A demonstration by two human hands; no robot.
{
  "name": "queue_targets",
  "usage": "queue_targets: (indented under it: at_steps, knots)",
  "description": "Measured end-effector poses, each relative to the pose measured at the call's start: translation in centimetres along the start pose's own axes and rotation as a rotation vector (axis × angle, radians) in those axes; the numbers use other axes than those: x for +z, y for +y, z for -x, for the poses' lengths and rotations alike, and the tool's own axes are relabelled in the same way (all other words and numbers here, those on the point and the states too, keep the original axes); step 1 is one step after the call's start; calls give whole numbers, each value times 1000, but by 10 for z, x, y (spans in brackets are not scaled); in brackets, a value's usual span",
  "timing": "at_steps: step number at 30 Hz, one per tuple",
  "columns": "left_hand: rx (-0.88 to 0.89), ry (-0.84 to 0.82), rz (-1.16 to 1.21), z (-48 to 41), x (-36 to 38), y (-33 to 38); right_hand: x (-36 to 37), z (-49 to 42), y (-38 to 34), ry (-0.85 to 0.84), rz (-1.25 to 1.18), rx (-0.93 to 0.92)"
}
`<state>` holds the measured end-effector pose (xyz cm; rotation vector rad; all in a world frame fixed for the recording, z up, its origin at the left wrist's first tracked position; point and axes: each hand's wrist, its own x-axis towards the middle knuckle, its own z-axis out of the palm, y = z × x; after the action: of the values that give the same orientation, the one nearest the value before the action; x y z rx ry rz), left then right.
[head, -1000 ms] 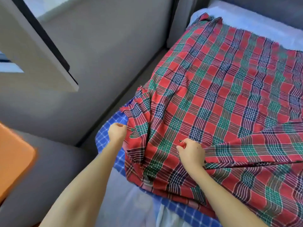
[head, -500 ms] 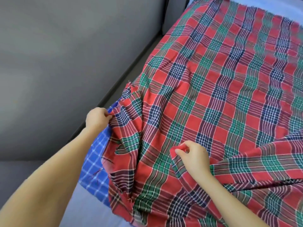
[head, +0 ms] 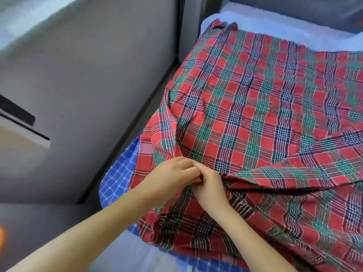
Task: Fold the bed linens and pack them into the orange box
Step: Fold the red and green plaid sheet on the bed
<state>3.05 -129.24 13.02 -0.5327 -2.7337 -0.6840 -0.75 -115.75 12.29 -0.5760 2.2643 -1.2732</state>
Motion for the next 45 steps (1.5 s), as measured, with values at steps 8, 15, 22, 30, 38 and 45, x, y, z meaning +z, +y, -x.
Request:
queue_targets:
  at_steps: [8, 15, 22, 30, 38, 45]
  knots:
    - [-458, 80, 274, 4, -19, 43, -40, 29, -18, 144, 100, -50]
    - [-888, -114, 687, 3, -40, 64, -57, 42, -27, 102, 176, -50]
    - [-899, -30, 648, -7, -52, 87, -63, 53, -33, 98, 145, -83]
    - [-1197, 249, 897, -5, -54, 95, -103, 86, -27, 297, 111, 49]
    - [-1239, 366, 933, 23, -57, 102, -136, 128, 24, 397, 421, 458]
    - [-1087, 359, 766, 21, -66, 111, -129, 143, -1, 402, 411, 248]
